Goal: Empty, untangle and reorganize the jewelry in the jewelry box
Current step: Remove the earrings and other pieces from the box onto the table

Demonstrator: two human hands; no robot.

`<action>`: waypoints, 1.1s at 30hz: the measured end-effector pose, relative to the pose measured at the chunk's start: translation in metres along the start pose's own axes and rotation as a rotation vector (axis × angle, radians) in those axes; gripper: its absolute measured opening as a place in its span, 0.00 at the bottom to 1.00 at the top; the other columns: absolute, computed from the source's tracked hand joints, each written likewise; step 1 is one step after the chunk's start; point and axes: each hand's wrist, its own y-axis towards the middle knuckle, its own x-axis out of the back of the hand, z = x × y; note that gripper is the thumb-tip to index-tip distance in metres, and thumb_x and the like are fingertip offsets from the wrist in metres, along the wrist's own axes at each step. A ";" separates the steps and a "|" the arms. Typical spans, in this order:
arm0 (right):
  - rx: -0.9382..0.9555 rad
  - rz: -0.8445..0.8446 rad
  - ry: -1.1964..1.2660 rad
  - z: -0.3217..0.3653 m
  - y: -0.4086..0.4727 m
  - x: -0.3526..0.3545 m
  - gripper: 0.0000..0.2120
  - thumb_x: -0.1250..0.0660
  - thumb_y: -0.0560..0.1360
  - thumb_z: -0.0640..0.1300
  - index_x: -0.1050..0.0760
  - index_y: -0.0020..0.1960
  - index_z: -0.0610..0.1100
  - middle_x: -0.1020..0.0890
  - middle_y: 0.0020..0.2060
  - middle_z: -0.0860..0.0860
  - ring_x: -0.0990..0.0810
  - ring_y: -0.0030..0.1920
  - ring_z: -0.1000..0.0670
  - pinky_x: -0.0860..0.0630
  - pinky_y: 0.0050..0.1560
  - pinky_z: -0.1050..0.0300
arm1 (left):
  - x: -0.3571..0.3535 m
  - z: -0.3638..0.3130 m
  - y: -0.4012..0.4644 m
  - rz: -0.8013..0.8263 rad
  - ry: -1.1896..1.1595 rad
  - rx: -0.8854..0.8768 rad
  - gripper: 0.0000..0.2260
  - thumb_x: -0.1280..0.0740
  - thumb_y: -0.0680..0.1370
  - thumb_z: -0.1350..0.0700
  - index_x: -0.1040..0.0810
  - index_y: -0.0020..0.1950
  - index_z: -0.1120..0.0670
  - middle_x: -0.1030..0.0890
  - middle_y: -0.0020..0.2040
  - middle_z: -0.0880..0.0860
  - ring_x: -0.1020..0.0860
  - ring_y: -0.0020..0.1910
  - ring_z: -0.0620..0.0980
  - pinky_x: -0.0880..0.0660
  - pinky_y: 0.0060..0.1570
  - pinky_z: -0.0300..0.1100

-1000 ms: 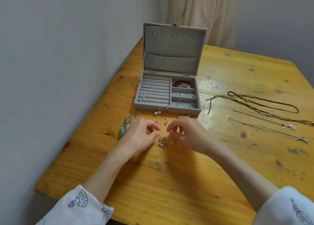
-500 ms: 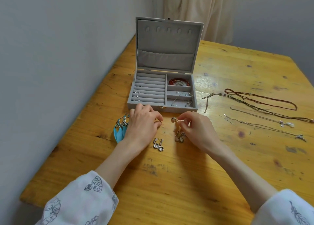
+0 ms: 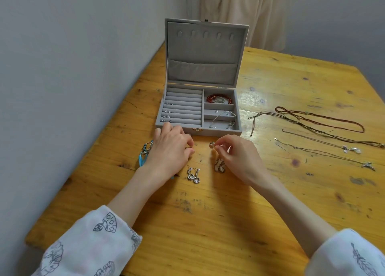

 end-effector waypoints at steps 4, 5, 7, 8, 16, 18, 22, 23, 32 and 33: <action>-0.024 -0.039 0.015 -0.004 -0.001 0.003 0.04 0.35 0.74 0.44 0.21 0.46 0.47 0.23 0.38 0.54 0.27 0.38 0.55 0.33 0.40 0.61 | 0.002 0.006 -0.003 -0.041 -0.082 0.020 0.11 0.39 0.78 0.51 0.23 0.58 0.49 0.24 0.53 0.49 0.34 0.57 0.49 0.42 0.54 0.42; -0.040 -0.059 0.014 -0.006 -0.001 0.003 0.04 0.35 0.74 0.43 0.21 0.46 0.47 0.23 0.38 0.54 0.27 0.38 0.54 0.34 0.40 0.61 | 0.003 0.008 -0.003 -0.054 -0.103 0.035 0.10 0.39 0.78 0.52 0.23 0.58 0.49 0.24 0.53 0.49 0.34 0.57 0.49 0.42 0.53 0.41; -0.091 -0.103 -0.003 -0.011 -0.002 0.004 0.04 0.35 0.74 0.43 0.21 0.47 0.46 0.22 0.39 0.52 0.27 0.39 0.53 0.35 0.40 0.61 | 0.006 0.014 -0.005 -0.075 -0.133 0.065 0.10 0.40 0.78 0.54 0.23 0.57 0.49 0.24 0.54 0.49 0.34 0.58 0.48 0.43 0.52 0.40; -0.119 -0.121 -0.016 -0.013 -0.002 0.004 0.05 0.35 0.74 0.43 0.22 0.47 0.45 0.21 0.40 0.51 0.27 0.39 0.53 0.36 0.40 0.61 | 0.007 0.016 -0.006 -0.079 -0.139 0.075 0.10 0.40 0.78 0.54 0.23 0.57 0.49 0.23 0.54 0.49 0.34 0.57 0.48 0.42 0.51 0.39; -0.163 -0.186 -0.075 -0.011 0.002 -0.005 0.10 0.34 0.74 0.44 0.21 0.54 0.42 0.20 0.45 0.47 0.24 0.44 0.47 0.35 0.42 0.60 | 0.004 0.010 -0.009 -0.136 -0.201 0.070 0.09 0.39 0.78 0.55 0.21 0.55 0.51 0.22 0.52 0.48 0.33 0.56 0.47 0.44 0.49 0.37; -0.155 -0.199 -0.089 -0.009 0.003 -0.008 0.10 0.34 0.74 0.45 0.20 0.53 0.43 0.19 0.46 0.47 0.23 0.46 0.46 0.34 0.42 0.59 | 0.000 -0.005 -0.004 -0.139 -0.199 0.026 0.08 0.38 0.78 0.54 0.21 0.53 0.50 0.21 0.52 0.48 0.32 0.56 0.48 0.45 0.48 0.38; -0.150 -0.213 -0.099 -0.005 0.006 -0.012 0.09 0.34 0.74 0.45 0.20 0.52 0.45 0.19 0.49 0.48 0.22 0.49 0.45 0.30 0.43 0.56 | -0.014 -0.033 0.010 -0.103 -0.150 -0.031 0.09 0.38 0.77 0.51 0.22 0.55 0.49 0.22 0.53 0.48 0.32 0.56 0.49 0.42 0.54 0.43; -0.152 -0.215 -0.103 -0.005 0.006 -0.012 0.09 0.34 0.74 0.45 0.20 0.53 0.46 0.19 0.49 0.48 0.22 0.49 0.45 0.30 0.44 0.55 | -0.017 -0.036 0.013 -0.097 -0.140 -0.034 0.10 0.37 0.77 0.51 0.22 0.55 0.50 0.22 0.53 0.48 0.32 0.56 0.49 0.42 0.55 0.43; -0.154 -0.257 -0.128 -0.005 0.005 -0.011 0.08 0.34 0.73 0.49 0.20 0.52 0.50 0.21 0.45 0.51 0.22 0.46 0.47 0.36 0.39 0.59 | -0.022 -0.037 0.019 -0.164 -0.165 0.016 0.09 0.35 0.76 0.55 0.23 0.56 0.52 0.19 0.52 0.50 0.29 0.55 0.49 0.39 0.57 0.42; -0.159 -0.261 -0.130 -0.005 0.005 -0.010 0.08 0.33 0.73 0.49 0.21 0.51 0.49 0.21 0.45 0.51 0.23 0.45 0.48 0.36 0.39 0.60 | -0.021 -0.035 0.019 -0.163 -0.183 0.027 0.10 0.34 0.76 0.56 0.24 0.56 0.52 0.19 0.51 0.50 0.29 0.54 0.49 0.39 0.57 0.42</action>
